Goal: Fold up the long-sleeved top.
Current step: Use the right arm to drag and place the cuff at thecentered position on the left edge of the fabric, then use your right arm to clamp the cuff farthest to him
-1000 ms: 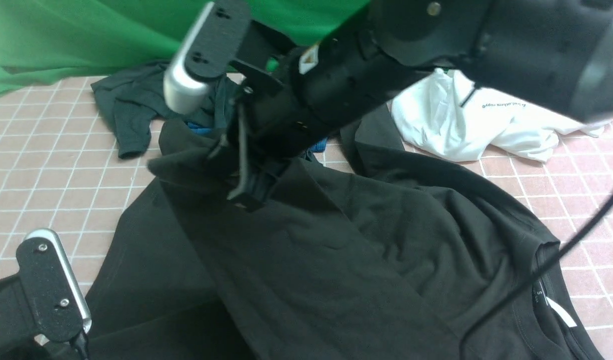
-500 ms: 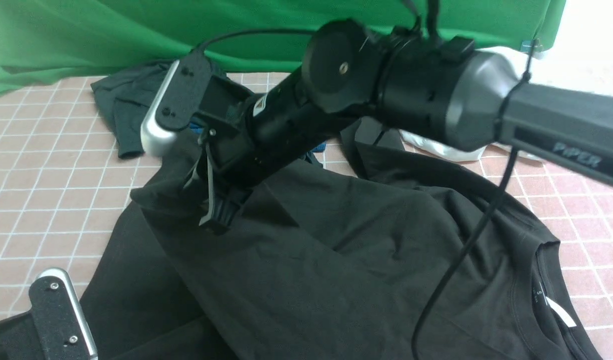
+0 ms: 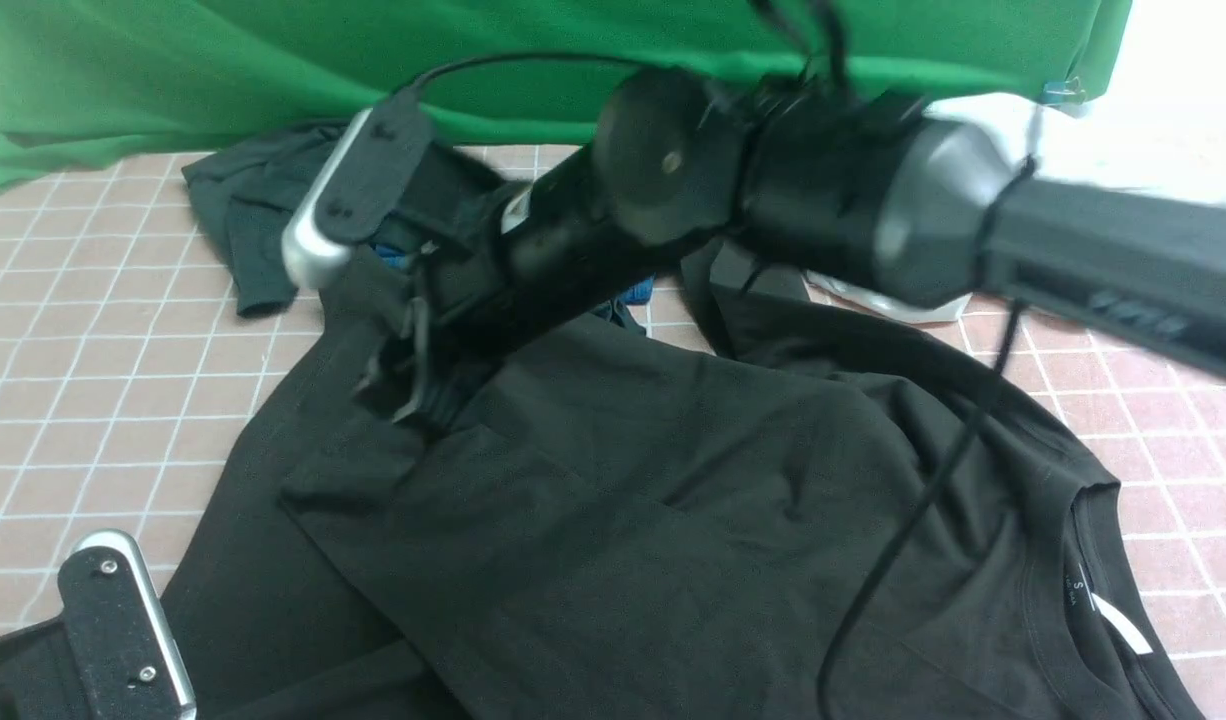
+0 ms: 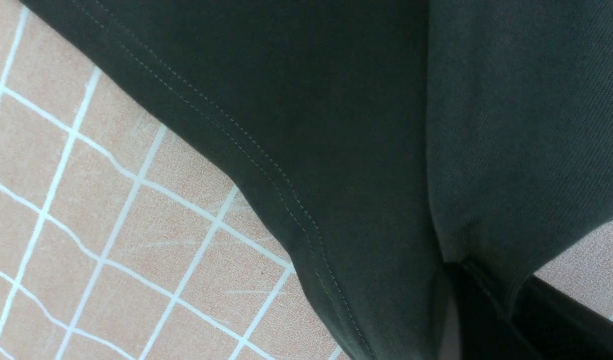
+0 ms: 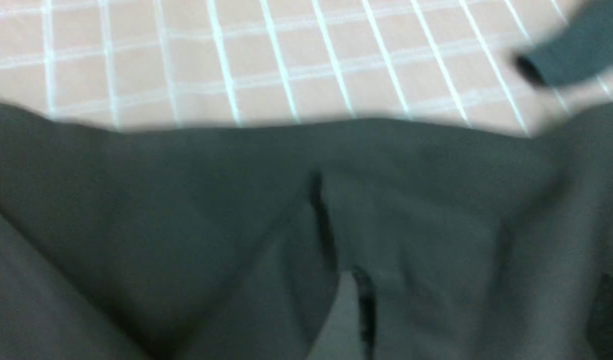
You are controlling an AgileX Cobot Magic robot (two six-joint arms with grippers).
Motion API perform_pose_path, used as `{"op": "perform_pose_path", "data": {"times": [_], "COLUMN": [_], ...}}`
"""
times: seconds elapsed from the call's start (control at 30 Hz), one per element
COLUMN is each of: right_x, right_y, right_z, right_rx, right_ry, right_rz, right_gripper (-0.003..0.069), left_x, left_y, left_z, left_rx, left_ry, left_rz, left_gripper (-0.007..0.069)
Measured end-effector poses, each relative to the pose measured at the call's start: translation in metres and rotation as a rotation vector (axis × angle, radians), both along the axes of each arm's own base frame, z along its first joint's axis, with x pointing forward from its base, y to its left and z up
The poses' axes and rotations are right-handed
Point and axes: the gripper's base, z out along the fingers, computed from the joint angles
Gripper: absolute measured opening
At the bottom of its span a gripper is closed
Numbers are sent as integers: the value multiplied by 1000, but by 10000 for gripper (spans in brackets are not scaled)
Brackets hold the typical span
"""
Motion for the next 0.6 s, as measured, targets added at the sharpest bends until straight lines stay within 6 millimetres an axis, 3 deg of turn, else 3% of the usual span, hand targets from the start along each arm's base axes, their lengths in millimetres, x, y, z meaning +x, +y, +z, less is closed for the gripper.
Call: {"op": "perform_pose_path", "data": {"times": [0.07, 0.1, 0.13, 0.17, 0.2, 0.27, 0.3, 0.37, 0.5, 0.6], "right_x": [-1, -3, -4, -8, -9, -23, -25, -47, -92, -126], "right_y": [-14, -37, -40, -63, -66, -98, -101, -135, -189, -219], "right_z": [11, 30, 31, 48, 47, 59, 56, 55, 23, -25], "right_rx": [-48, -113, -126, -145, -155, -165, -175, -175, -191, -267], "right_ry": [7, 18, 28, 48, 59, 110, 124, 190, 350, 521], "right_rz": [-48, -128, -135, -217, -225, -324, -332, -440, -659, -829], "right_gripper": [596, 521, 512, 442, 435, 391, 390, 395, 475, 580], "left_x": [0, 0, 0, 0, 0, 0, 0, -1, -4, -4], "left_y": [0, 0, 0, 0, -1, -1, -1, -1, 0, -1], "left_z": [0, 0, 0, 0, 0, 1, 1, 3, 8, 10], "left_rx": [0, -1, -1, -5, -7, -10, -11, -17, -27, -36], "left_ry": [0, -1, -1, -3, -3, -10, -11, -40, -100, -124], "left_rz": [0, 0, 0, 1, 1, 2, 2, 1, -1, -1], "left_gripper": [36, 36, 36, 36, 36, 36, 36, 36, 36, 36]}}
